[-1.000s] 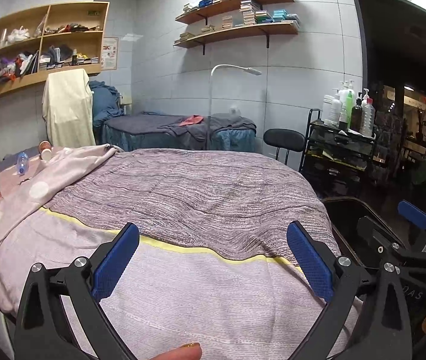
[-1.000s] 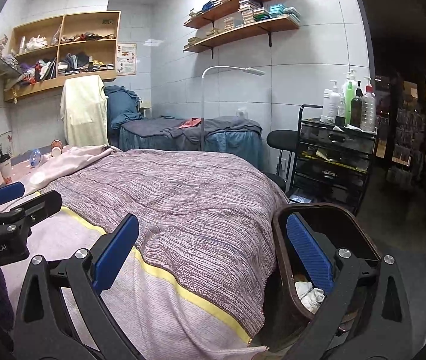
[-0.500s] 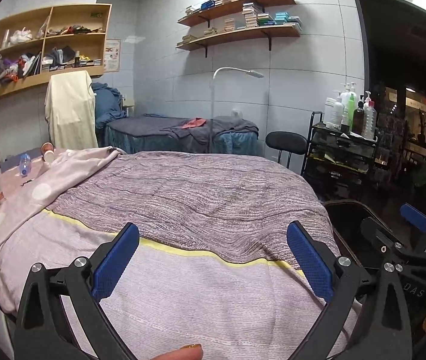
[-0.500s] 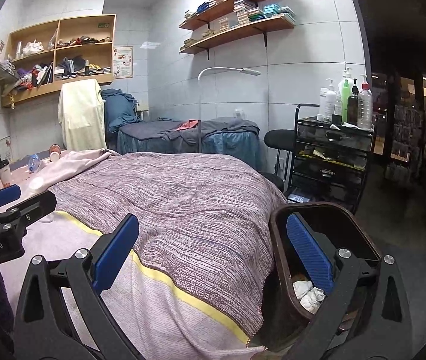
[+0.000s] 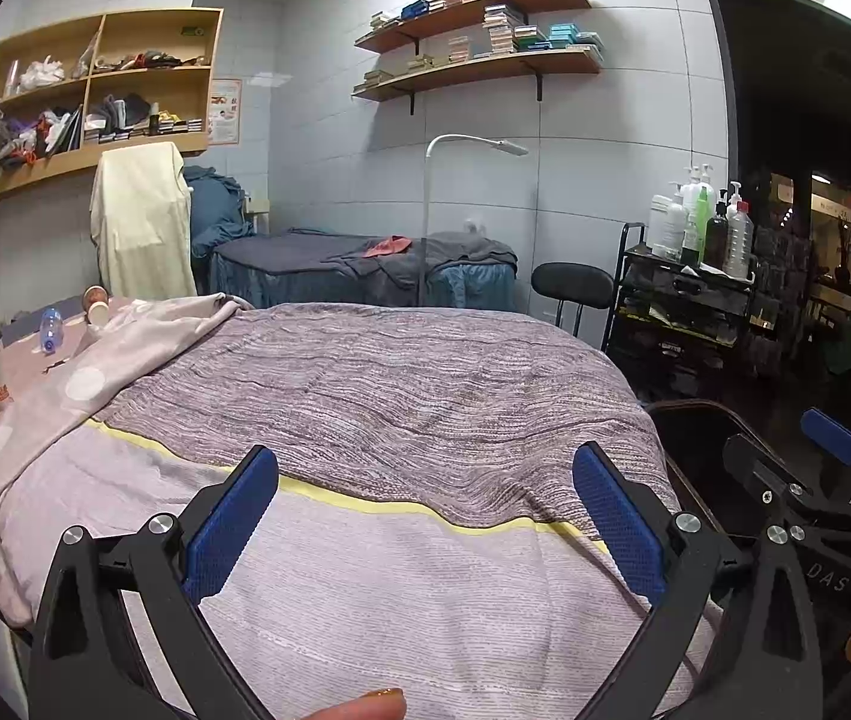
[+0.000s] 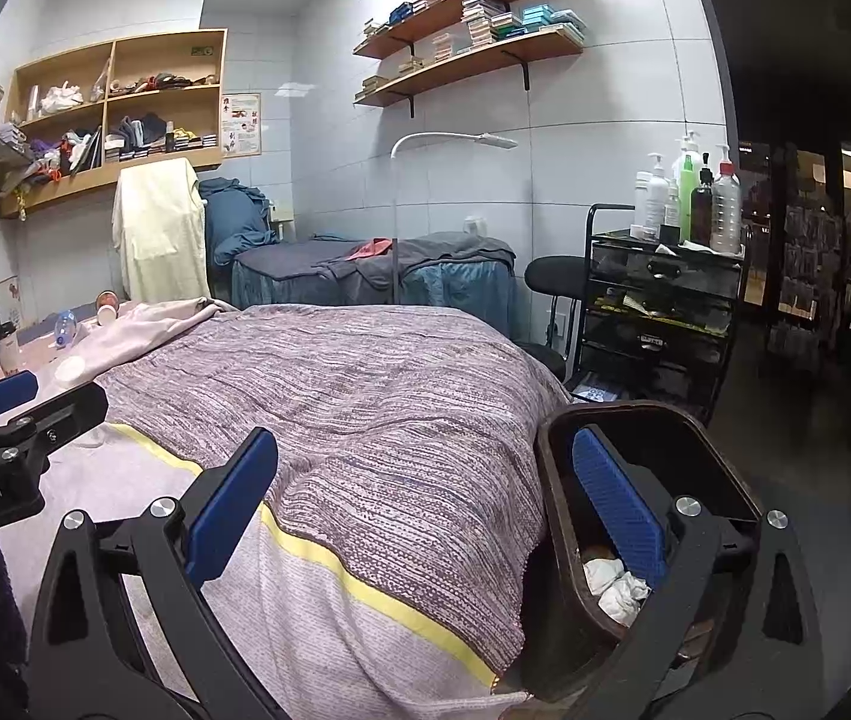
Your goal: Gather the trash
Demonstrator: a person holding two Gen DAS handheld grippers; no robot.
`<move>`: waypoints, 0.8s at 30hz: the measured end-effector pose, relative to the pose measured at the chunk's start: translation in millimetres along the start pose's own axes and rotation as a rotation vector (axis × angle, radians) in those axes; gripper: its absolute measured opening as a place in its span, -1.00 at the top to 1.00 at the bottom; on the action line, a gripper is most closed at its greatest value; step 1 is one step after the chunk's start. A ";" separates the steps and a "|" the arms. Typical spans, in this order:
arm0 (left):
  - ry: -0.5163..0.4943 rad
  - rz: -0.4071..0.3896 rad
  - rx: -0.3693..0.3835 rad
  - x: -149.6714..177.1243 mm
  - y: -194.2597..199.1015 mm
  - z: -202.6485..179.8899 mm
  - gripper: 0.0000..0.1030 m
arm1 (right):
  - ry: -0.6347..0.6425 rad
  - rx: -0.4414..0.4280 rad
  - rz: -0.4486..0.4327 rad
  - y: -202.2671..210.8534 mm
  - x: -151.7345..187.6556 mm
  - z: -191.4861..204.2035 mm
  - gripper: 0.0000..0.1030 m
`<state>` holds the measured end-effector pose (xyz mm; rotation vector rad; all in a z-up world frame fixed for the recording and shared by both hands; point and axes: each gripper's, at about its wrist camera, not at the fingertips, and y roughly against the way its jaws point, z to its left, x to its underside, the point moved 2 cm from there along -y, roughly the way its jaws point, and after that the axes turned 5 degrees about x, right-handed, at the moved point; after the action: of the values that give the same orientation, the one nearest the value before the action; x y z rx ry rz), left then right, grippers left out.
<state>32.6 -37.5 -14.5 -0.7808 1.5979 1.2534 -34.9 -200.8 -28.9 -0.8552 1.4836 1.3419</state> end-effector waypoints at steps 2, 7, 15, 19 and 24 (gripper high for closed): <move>0.000 0.000 0.000 -0.1 0.0 0.0 -0.88 | 0.000 0.000 0.001 -0.4 -0.5 0.0 -0.89; 0.000 0.002 0.003 0.4 -0.3 -0.2 -0.88 | -0.001 0.002 0.004 -1.0 1.0 0.1 -0.89; 0.000 0.002 0.004 0.3 -0.2 -0.2 -0.88 | -0.003 0.002 0.004 -1.1 0.9 -0.1 -0.89; -0.004 0.005 0.005 0.4 -0.8 -0.9 -0.88 | 0.000 0.002 0.006 -1.5 0.4 -0.2 -0.89; -0.003 -0.001 0.005 0.2 -0.9 -1.6 -0.88 | 0.000 0.001 0.007 -1.6 0.4 -0.2 -0.89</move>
<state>32.9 -39.2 -14.9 -0.7764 1.5979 1.2494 -33.5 -201.2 -29.8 -0.8494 1.4886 1.3461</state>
